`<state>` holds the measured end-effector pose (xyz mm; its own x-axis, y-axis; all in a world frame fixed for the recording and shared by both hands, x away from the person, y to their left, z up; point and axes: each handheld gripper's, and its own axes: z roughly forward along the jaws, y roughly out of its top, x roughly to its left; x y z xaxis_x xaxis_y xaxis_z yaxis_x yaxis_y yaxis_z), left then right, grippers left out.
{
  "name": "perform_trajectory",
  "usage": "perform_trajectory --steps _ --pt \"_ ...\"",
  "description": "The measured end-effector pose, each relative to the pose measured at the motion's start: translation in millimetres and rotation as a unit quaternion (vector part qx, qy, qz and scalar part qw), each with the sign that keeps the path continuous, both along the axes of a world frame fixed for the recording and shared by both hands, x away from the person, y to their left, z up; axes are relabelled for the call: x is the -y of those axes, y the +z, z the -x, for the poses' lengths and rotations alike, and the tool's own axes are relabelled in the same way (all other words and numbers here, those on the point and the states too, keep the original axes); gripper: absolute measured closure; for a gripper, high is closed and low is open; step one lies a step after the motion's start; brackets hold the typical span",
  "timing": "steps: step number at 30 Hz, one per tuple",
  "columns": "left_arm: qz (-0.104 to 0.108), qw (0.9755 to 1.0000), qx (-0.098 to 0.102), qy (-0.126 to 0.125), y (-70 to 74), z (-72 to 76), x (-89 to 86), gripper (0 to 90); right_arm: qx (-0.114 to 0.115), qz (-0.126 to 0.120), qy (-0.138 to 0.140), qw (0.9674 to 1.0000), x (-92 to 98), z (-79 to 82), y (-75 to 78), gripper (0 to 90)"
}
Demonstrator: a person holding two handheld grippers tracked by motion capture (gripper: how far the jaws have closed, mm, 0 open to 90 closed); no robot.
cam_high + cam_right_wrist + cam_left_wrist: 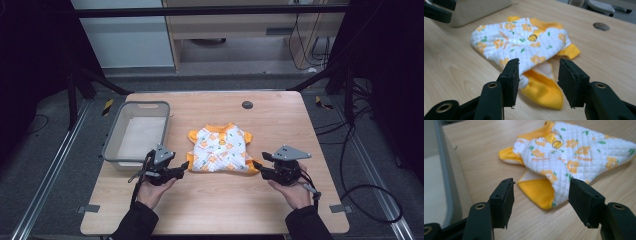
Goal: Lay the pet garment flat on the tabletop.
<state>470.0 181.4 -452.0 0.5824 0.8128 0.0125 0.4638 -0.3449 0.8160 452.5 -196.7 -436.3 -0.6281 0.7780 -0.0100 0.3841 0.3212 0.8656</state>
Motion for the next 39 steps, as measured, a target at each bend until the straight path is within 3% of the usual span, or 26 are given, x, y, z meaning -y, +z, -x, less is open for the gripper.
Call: perform_trajectory --steps 2,6,17,21,23,24,26,28,32,38,39 --pt "-0.003 1.0 -0.006 -0.003 -8.1 -0.9 1.6 36.9 -0.008 0.0 0.004 1.0 0.4 1.4 -10.1 51.0" --pt "-0.042 0.9989 -0.015 -0.014 -18.4 -5.7 10.0 36.6 -0.033 0.012 0.007 0.9994 -1.6 -2.8 -29.9 50.7" --pt "-0.058 0.9971 -0.03 -0.039 -38.4 -15.5 30.6 42.2 -0.055 0.036 0.016 0.9977 -15.7 -15.6 -53.2 52.7" --pt "-0.062 0.9962 -0.04 -0.047 -41.4 -16.1 35.2 51.5 -0.054 0.05 0.025 0.9969 -23.0 -18.4 -57.7 57.8" --pt "-0.063 0.9959 -0.041 -0.05 -43.0 -16.2 37.4 60.9 -0.056 0.06 0.026 0.9963 -26.7 -19.5 -58.8 66.5" --pt "-0.074 0.9953 -0.042 -0.046 -44.3 -16.4 40.1 70.5 -0.065 0.065 0.029 0.9954 -28.5 -19.3 -58.2 75.2" --pt "-0.075 0.9954 -0.04 -0.045 -44.3 -16.4 40.7 73.7 -0.067 0.065 0.029 0.9952 -28.8 -18.9 -58.0 78.6" --pt "-0.07 0.9953 -0.045 -0.049 -42.5 -16.2 40.2 80.1 -0.074 0.065 0.031 0.9946 -28.6 -17.6 -56.4 82.4" --pt "-0.064 0.9954 -0.046 -0.055 -36.0 -12.4 39.2 82.0 -0.073 0.059 0.035 0.9949 -27.1 -16.2 -52.2 82.9" --pt "-0.012 0.996 -0.035 -0.081 1.1 7.5 28.2 82.8 -0.061 0.011 0.055 0.9966 -16.7 1.5 -28.7 82.9" --pt "-0.012 0.996 -0.035 -0.081 1.1 7.5 28.2 82.8 -0.061 0.011 0.055 0.9966 -16.7 1.5 -28.7 82.9"
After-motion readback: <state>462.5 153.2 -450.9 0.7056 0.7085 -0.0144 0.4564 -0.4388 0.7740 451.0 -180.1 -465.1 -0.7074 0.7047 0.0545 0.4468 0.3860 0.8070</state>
